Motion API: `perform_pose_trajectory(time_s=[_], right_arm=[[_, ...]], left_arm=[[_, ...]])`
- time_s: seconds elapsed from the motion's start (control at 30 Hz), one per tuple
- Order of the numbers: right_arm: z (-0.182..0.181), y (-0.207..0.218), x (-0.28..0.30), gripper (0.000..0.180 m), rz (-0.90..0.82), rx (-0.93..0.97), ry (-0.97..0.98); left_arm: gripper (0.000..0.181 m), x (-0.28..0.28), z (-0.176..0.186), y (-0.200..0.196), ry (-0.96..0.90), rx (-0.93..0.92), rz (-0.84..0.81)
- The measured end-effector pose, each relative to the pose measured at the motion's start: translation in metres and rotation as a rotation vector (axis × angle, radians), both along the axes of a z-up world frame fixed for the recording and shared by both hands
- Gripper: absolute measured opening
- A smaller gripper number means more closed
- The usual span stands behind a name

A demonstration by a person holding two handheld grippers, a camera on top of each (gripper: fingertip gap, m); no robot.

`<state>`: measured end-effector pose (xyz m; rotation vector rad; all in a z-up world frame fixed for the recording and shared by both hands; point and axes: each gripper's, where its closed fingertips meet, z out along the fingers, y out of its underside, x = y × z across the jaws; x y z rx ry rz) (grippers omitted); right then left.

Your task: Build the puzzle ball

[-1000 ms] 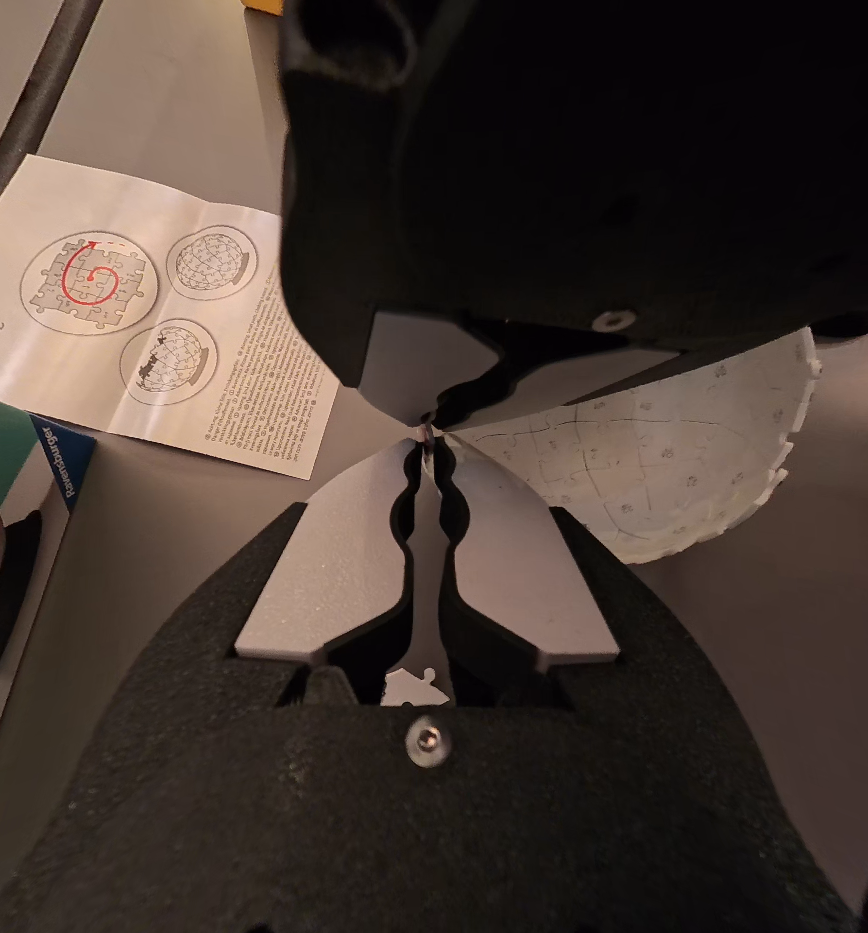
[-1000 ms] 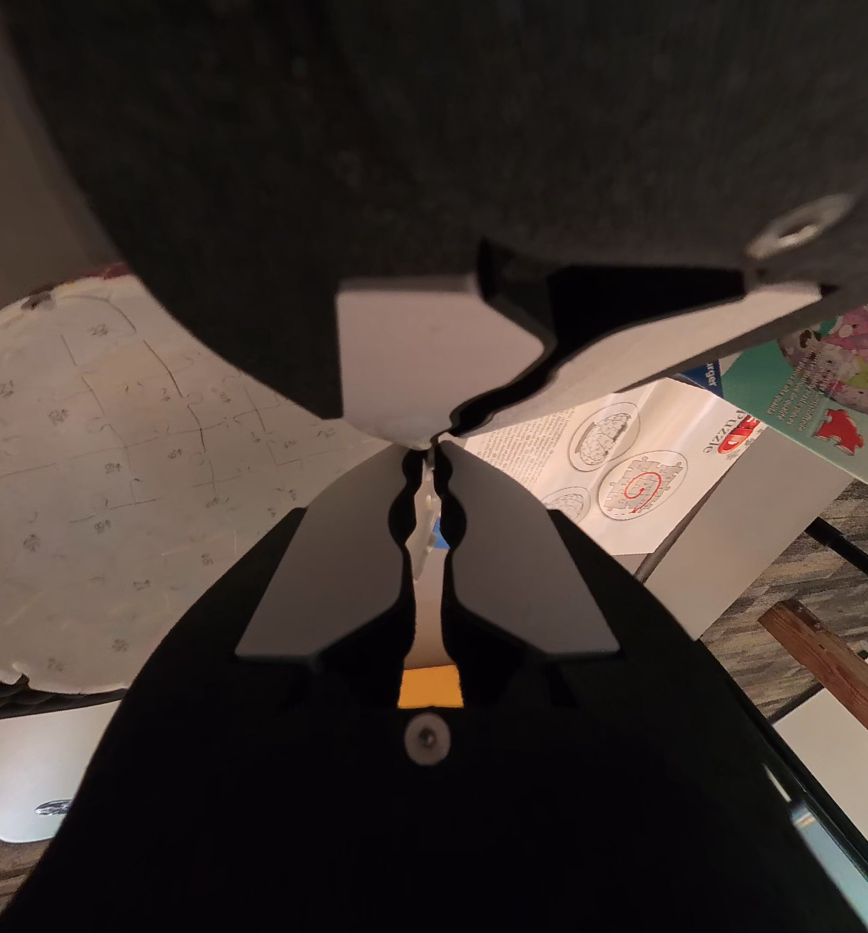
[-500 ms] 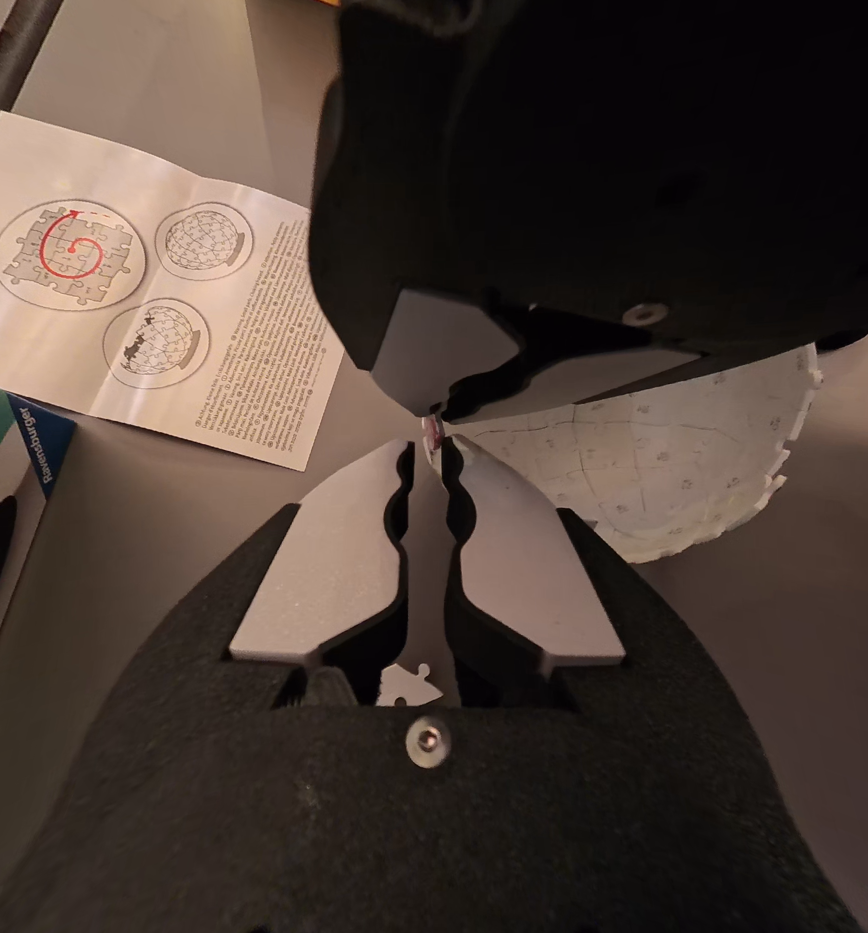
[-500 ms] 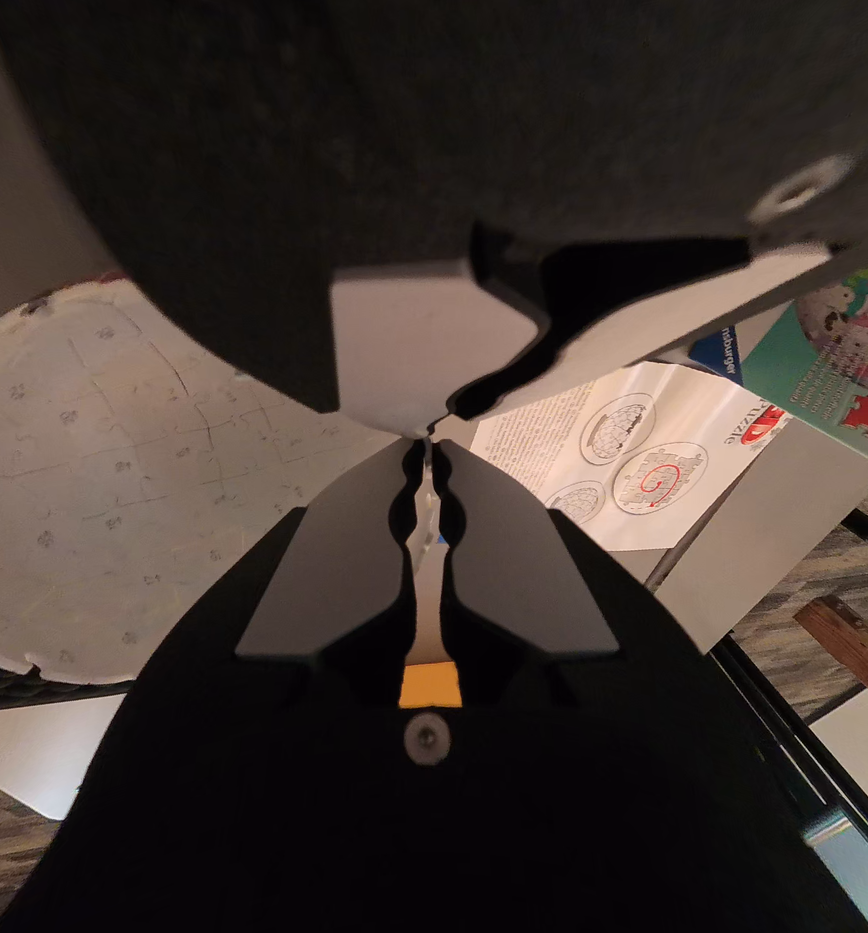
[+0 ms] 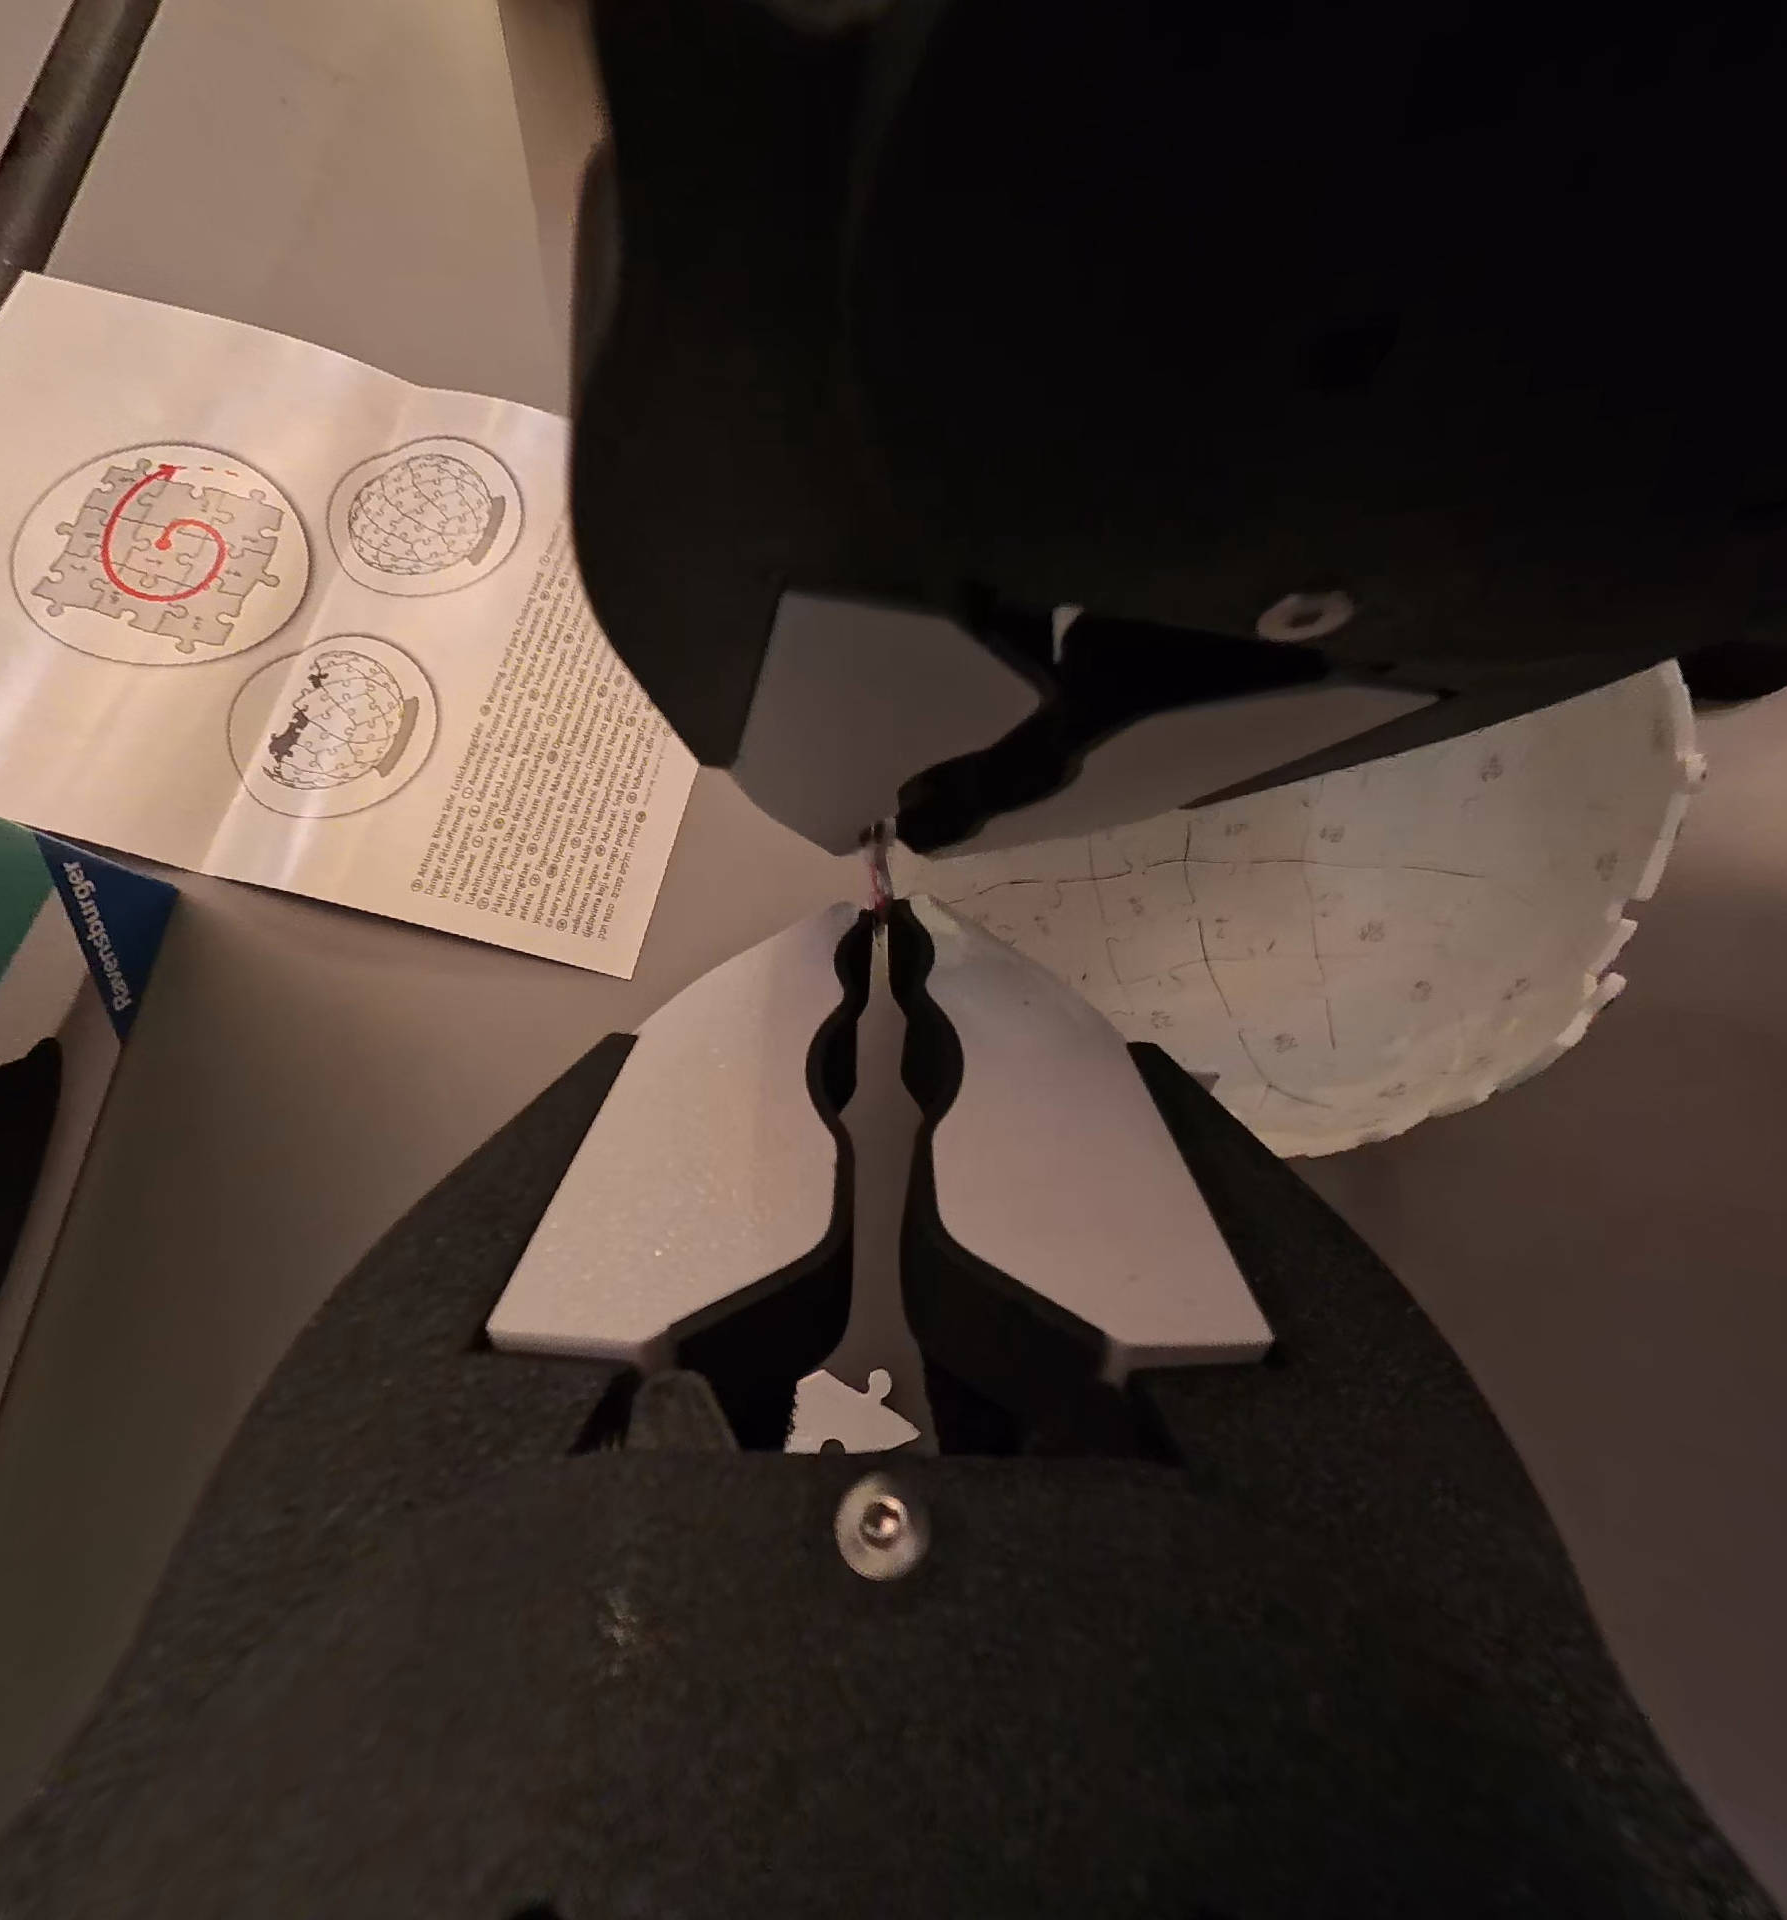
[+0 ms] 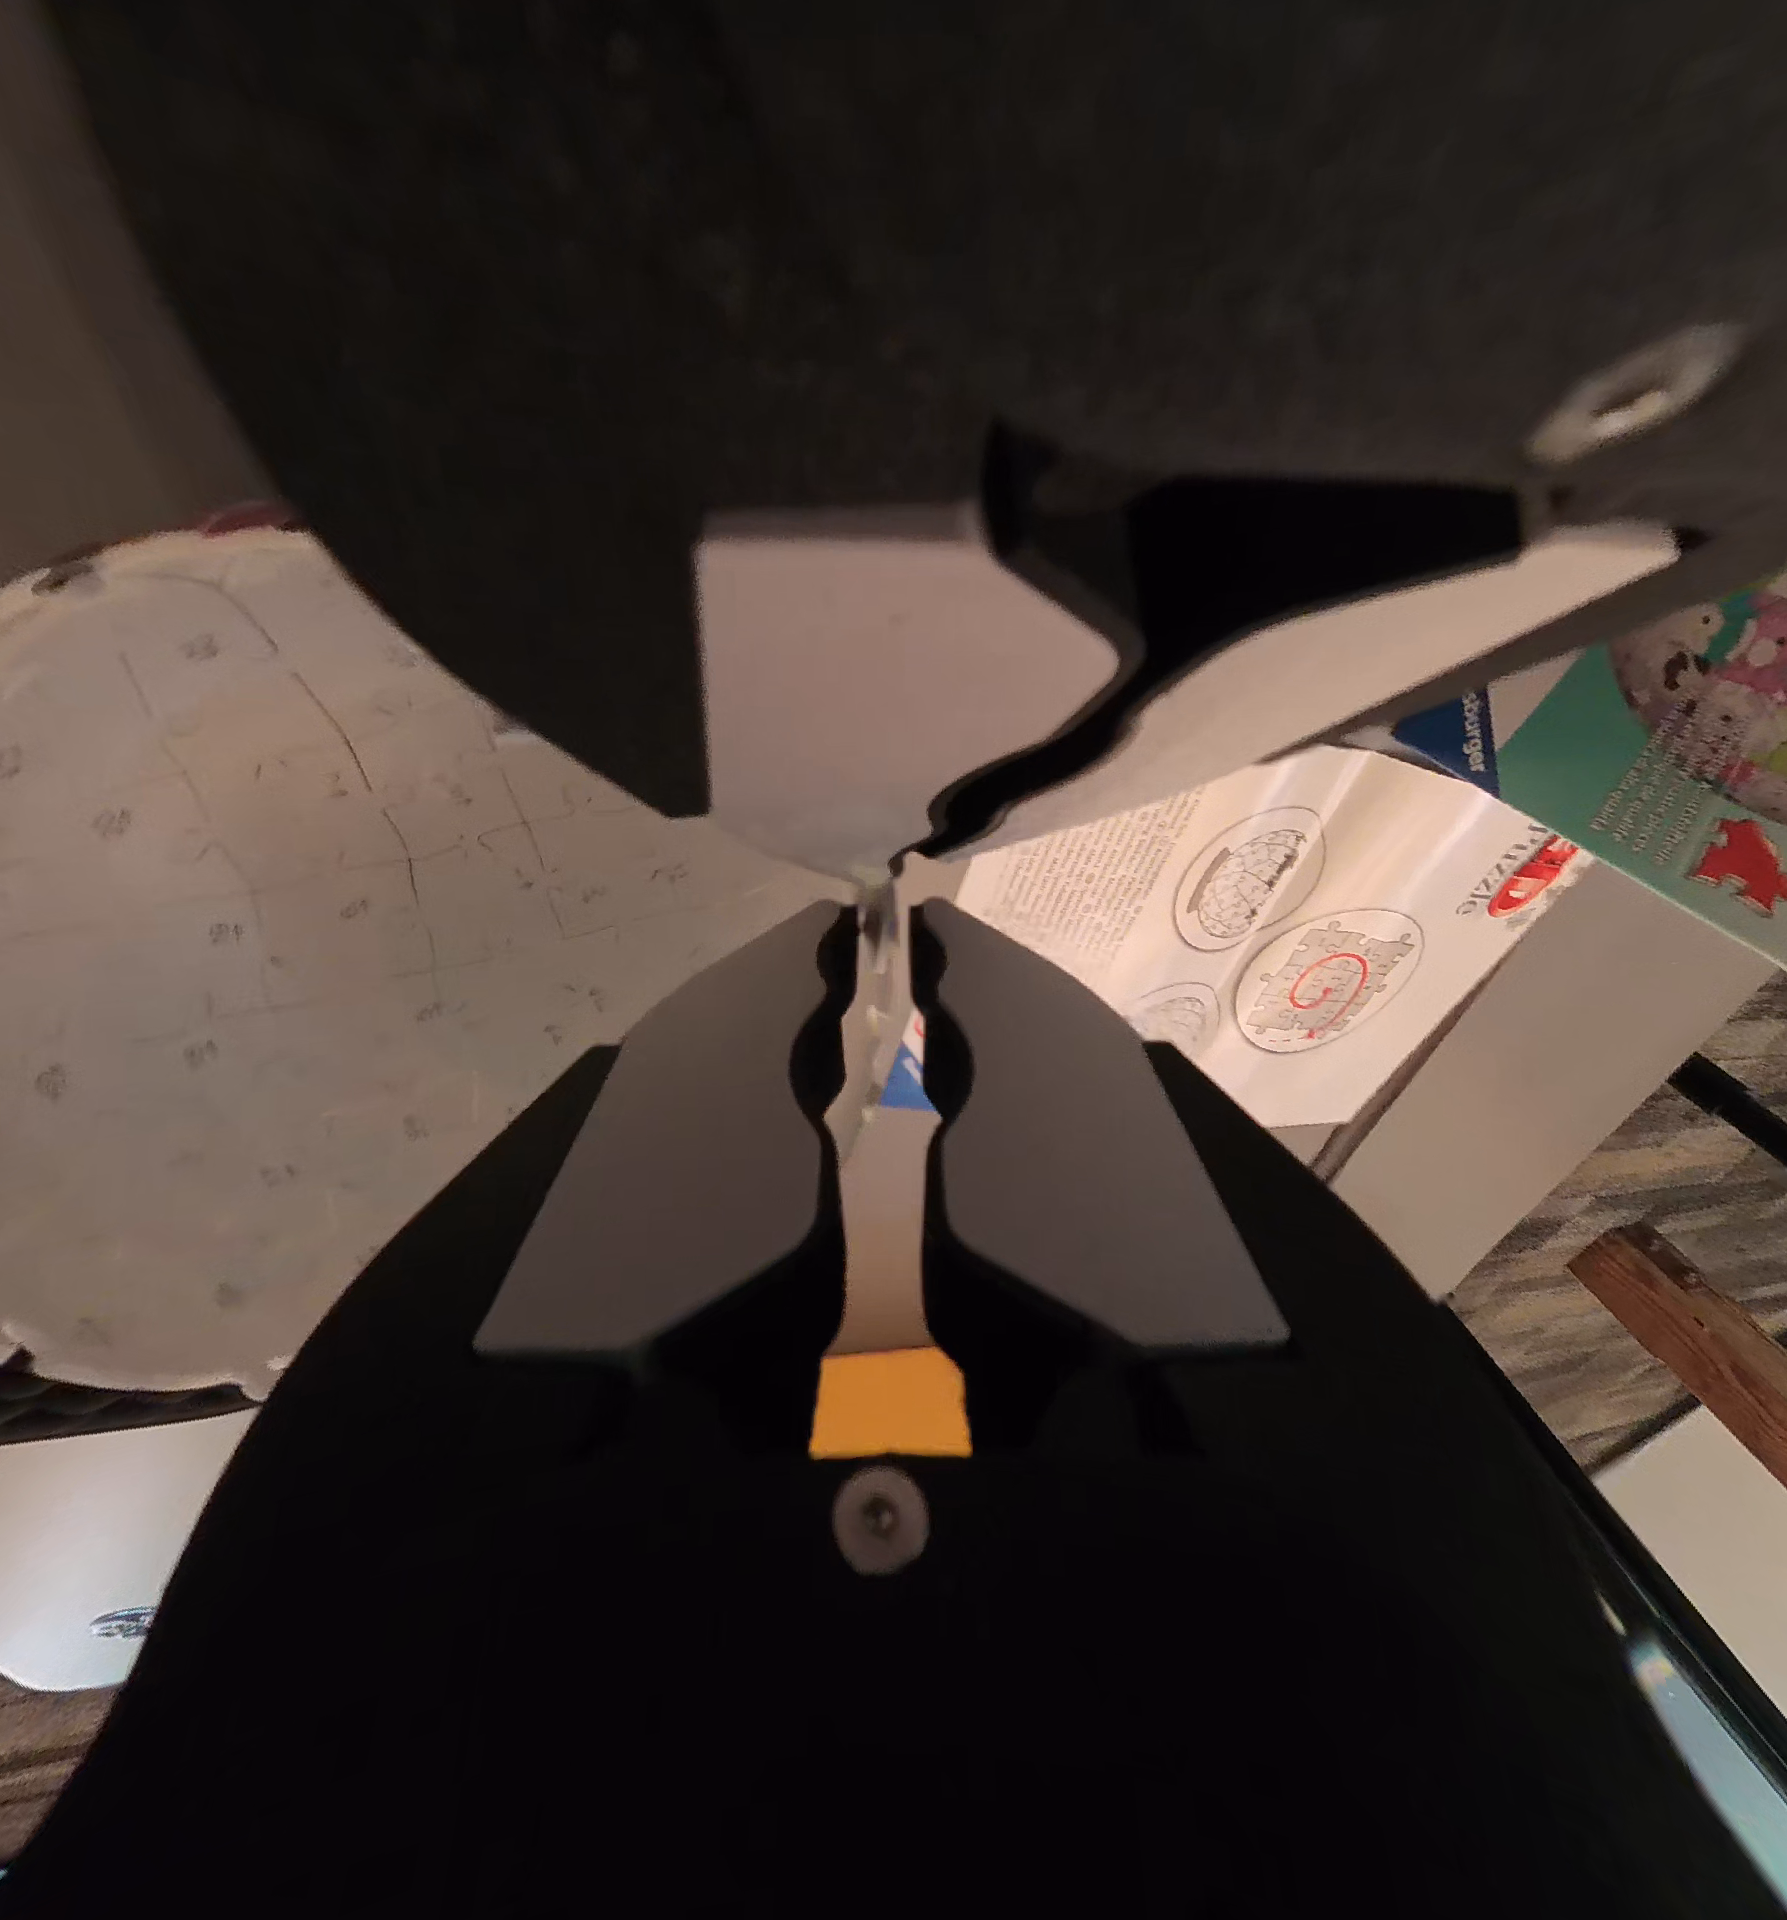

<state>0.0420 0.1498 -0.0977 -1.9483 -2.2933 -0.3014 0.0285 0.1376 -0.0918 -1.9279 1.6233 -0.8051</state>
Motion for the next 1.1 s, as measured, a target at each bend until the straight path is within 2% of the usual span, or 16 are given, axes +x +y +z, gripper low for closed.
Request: perform_pose_trajectory(time_s=[0.13, 0.47, 0.73, 1.1], right_arm=[[0.0059, 0.0008, 0.0021, 0.018, 0.003, 0.012, 0.005], [0.0003, 0.0016, 0.0019, 0.017, -0.006, 0.003, 0.022], [0.0000, -0.0020, -0.0009, 0.008, 0.022, -0.032, -0.015], [-0.0012, -0.0034, -0.0028, 0.013, 0.043, -0.074, -0.018]], left_arm=[[0.002, -0.0002, 0.0000, -0.0002, -0.002, 0.000, 0.000], [0.003, 0.0006, 0.0018, 0.0006, -0.013, -0.001, 0.005], [0.003, 0.0016, 0.0029, 0.0004, -0.022, 0.002, 0.000], [0.002, 0.0009, 0.0043, 0.0026, -0.037, -0.006, 0.010]])
